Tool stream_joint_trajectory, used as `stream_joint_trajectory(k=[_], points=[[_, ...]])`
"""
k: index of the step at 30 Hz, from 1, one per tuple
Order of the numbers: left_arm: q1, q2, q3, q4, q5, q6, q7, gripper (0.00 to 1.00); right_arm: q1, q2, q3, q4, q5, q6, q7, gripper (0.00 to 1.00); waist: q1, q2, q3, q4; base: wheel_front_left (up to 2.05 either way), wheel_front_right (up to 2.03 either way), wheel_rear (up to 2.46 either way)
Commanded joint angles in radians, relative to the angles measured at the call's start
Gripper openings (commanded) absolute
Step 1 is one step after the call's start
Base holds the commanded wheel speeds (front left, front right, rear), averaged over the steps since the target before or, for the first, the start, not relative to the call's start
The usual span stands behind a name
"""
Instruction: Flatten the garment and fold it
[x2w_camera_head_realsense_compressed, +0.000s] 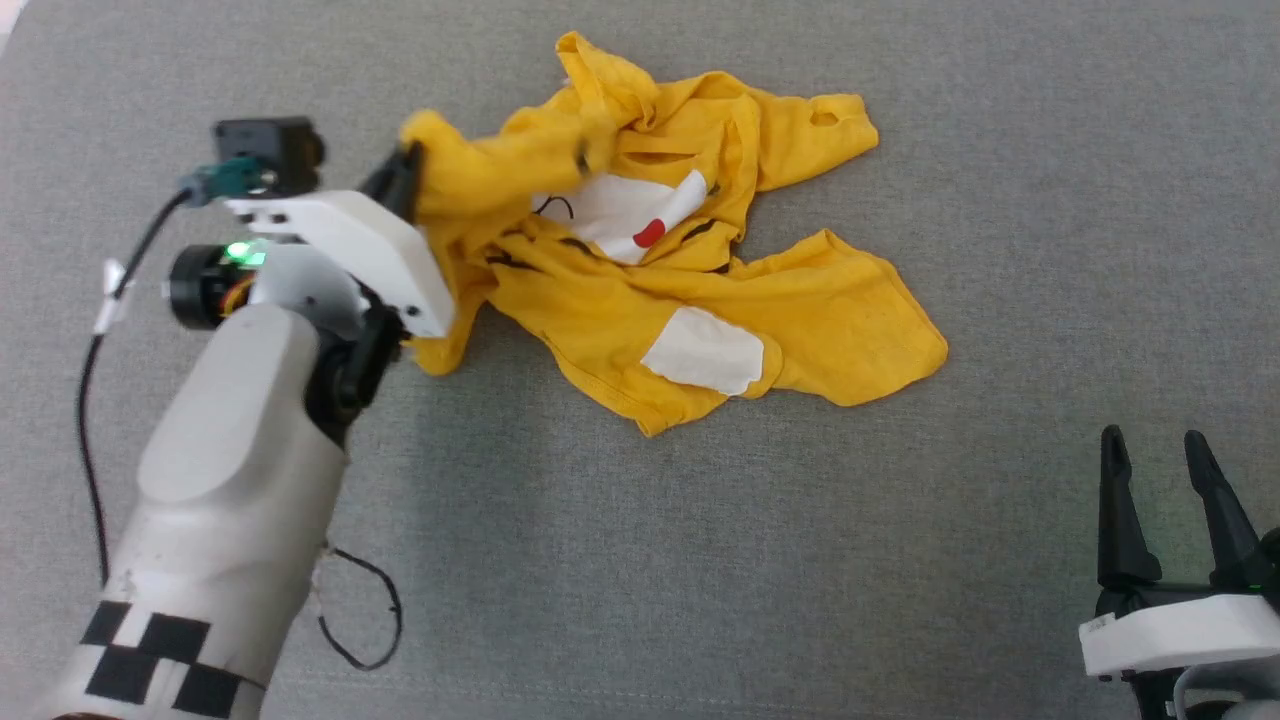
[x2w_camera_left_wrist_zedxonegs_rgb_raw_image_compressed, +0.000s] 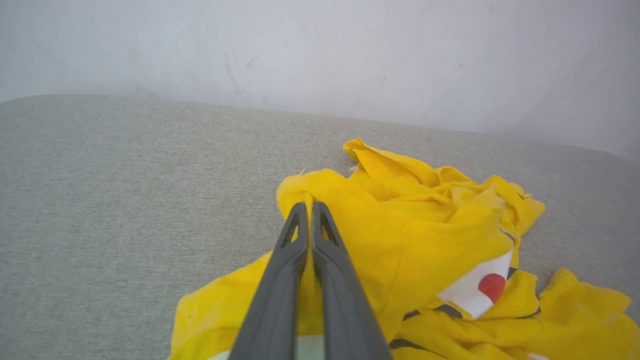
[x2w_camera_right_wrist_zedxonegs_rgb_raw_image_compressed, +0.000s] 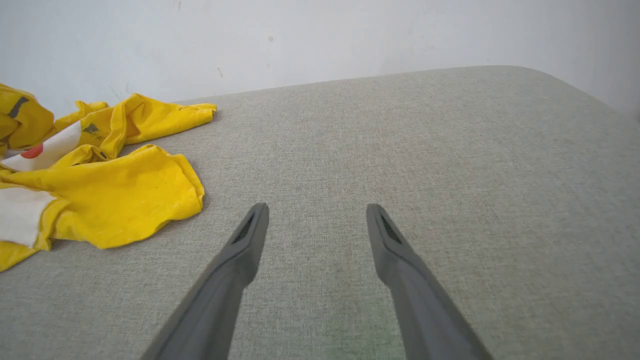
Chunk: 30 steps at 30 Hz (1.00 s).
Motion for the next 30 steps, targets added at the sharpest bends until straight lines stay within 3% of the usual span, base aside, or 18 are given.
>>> stream_joint_trajectory(k=[1, 8, 14, 16, 17, 24, 30], points=[[0.002, 0.01, 0.016, -0.005, -0.006, 0.019, -0.018, 0.0, -0.005, 0.002, 0.001, -0.005, -0.002, -0.001, 0.003, 1.0, 0.0, 0.0, -0.001, 0.002, 0.0, 0.0, 0.0], [0.12, 0.01, 0.167, -0.012, -0.071, 0.173, -0.147, 0.0, -0.002, 0.002, 0.0, 0.001, 0.004, -0.001, -0.001, 1.0, 0.0, 0.0, 0.004, 0.007, 0.0, 0.0, 0.0], [0.209, -0.015, 0.225, 0.036, -0.121, 0.252, -0.15, 0.0, -0.007, 0.002, 0.003, 0.004, 0.003, -0.001, -0.002, 1.0, 0.0, 0.0, 0.012, 0.015, 0.0, 0.0, 0.0], [0.22, -0.027, 0.231, 0.041, -0.133, 0.247, -0.158, 0.46, -0.011, 0.002, 0.004, 0.003, 0.001, -0.001, -0.001, 1.0, 0.0, 0.0, 0.011, 0.016, 0.0, 0.0, 0.0], [0.222, -0.032, 0.237, 0.038, -0.139, 0.243, -0.173, 0.97, -0.012, 0.002, 0.003, 0.003, 0.0, -0.001, 0.0, 1.0, 0.0, 0.0, 0.011, 0.017, 0.0, 0.0, 0.0], [0.228, -0.031, 0.218, -0.029, -0.115, 0.18, -0.268, 1.0, -0.009, 0.002, 0.003, 0.005, -0.002, -0.001, 0.003, 1.0, 0.0, 0.0, -0.002, 0.019, 0.0, 0.0, 0.0], [0.293, 0.004, 0.19, -0.225, 0.005, 0.14, -0.342, 1.0, -0.006, 0.002, 0.011, 0.016, 0.009, -0.001, -0.003, 1.0, 0.0, 0.0, -0.03, 0.007, 0.0, 0.0, 0.0]])
